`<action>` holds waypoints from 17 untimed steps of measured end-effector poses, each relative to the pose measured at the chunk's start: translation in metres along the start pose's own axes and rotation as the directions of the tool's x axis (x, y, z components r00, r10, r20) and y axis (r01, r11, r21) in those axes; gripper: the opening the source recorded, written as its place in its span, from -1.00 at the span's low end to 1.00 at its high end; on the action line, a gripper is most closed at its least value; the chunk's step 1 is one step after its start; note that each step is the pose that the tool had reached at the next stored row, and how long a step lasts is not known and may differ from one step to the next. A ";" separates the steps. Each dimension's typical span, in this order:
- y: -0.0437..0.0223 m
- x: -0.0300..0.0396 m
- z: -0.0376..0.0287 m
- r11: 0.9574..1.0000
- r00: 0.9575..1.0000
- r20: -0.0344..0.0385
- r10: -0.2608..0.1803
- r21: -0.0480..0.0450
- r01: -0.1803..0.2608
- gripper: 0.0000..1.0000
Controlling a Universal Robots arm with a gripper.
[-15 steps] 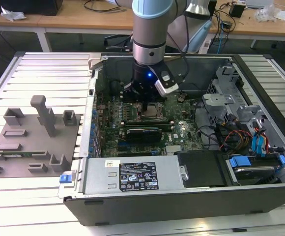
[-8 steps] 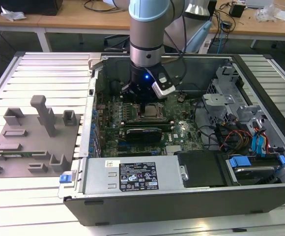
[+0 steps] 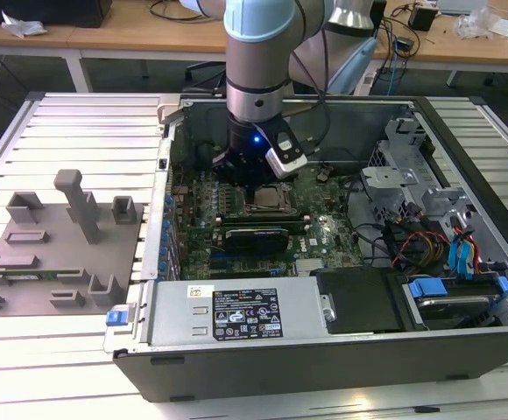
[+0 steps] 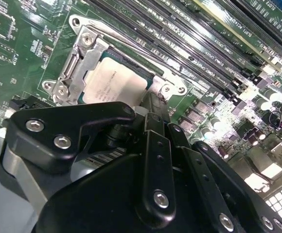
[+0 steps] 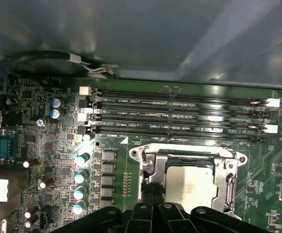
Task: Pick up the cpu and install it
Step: 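Close the cpu cover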
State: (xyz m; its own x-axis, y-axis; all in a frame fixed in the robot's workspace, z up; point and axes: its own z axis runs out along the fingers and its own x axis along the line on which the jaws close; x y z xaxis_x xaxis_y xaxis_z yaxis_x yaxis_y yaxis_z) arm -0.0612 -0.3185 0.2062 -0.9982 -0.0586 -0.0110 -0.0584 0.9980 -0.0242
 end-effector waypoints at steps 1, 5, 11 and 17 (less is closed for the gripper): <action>0.0000 0.0006 0.0003 1.000 1.000 0.000 0.000 0.000 0.000 -0.79; 0.0001 0.0007 0.0004 1.000 1.000 0.000 0.000 0.000 0.000 -0.79; 0.0001 0.0009 0.0009 1.000 1.000 0.000 0.000 0.000 0.000 -0.79; 0.0002 0.0026 0.0016 1.000 1.000 0.000 0.000 0.000 0.000 -0.79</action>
State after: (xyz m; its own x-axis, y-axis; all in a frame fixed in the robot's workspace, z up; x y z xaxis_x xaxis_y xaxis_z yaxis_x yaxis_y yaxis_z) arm -0.0638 -0.3185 0.2045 -0.9982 -0.0586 -0.0110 -0.0583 0.9980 -0.0243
